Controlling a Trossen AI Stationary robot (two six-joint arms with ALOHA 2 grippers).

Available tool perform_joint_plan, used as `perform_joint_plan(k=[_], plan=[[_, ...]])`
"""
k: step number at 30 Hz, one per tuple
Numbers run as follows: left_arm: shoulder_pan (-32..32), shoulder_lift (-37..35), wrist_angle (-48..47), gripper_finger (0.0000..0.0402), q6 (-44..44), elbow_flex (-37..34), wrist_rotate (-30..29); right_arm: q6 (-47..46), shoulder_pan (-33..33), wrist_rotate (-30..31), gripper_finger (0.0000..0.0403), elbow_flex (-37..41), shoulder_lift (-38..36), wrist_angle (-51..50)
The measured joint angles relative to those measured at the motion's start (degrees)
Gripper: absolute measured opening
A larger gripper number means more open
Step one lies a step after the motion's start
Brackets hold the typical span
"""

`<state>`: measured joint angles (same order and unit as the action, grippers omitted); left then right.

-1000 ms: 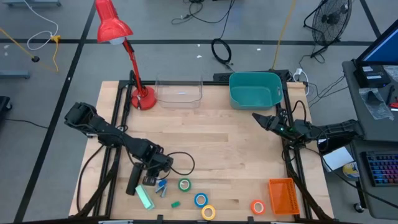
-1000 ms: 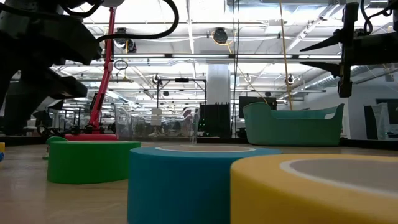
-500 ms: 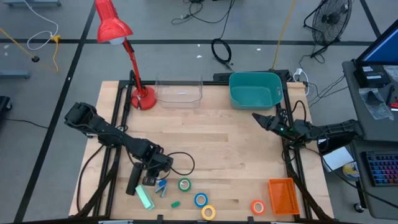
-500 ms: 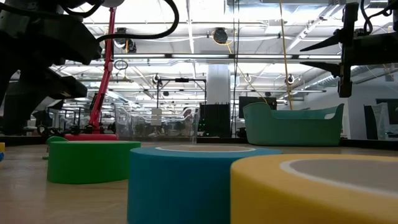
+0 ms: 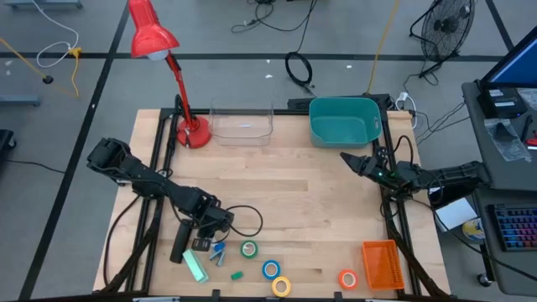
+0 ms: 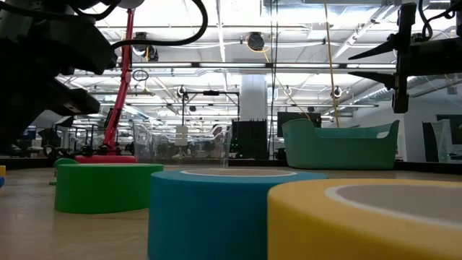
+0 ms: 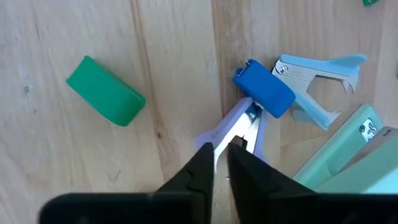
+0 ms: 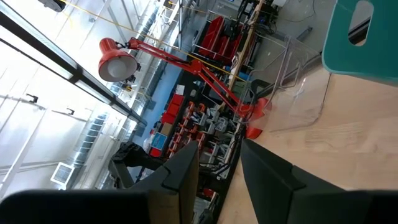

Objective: Pick and place Stapler, Stapler remover, tape
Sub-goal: Put the violet staple remover into the orange bin

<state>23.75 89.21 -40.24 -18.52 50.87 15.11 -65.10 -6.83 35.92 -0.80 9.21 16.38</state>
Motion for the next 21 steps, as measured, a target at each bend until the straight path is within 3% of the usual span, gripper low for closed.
perform_joint_plan(k=[6,15,21], plan=[[0.02,0.0,0.3,0.0003,0.78,0.0,0.39,0.0,0.0,0.0,0.0114,0.0,0.0,-0.01],[0.07,0.04,0.32,0.0048,0.39,0.0,0.0,0.0,0.0,0.0,0.0114,0.0,0.0,-0.01],[0.07,0.04,0.75,0.0039,0.35,-0.39,0.24,0.0,-0.01,0.0,0.0114,0.0,0.0,0.0]])
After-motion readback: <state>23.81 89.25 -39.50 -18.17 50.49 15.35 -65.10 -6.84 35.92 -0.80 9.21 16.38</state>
